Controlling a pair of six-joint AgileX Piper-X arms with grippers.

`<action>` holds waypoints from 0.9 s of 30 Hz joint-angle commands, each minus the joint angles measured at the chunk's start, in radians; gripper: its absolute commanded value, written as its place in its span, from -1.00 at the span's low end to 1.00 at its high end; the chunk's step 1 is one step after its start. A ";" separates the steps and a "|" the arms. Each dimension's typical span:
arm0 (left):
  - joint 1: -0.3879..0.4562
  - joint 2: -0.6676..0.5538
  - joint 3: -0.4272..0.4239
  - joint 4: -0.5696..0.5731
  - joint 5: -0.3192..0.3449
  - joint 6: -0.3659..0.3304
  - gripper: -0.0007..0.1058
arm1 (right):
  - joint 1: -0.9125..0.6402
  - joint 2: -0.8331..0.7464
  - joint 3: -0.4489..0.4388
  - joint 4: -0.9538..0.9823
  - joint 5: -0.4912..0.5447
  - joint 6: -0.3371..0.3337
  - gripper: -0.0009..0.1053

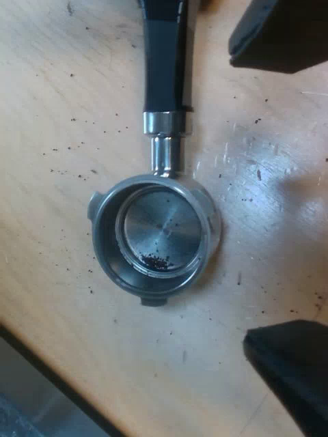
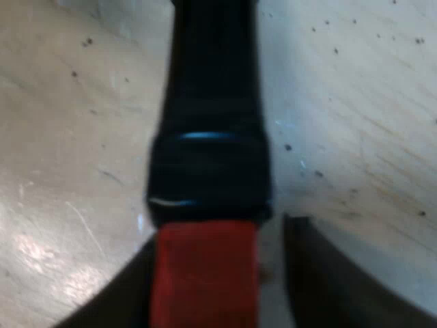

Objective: Grind coffee beans and then tamp

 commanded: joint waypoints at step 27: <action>-0.005 -0.211 -0.012 0.071 -0.069 -0.132 0.44 | 0.000 -0.143 -0.234 0.318 0.011 -0.101 0.36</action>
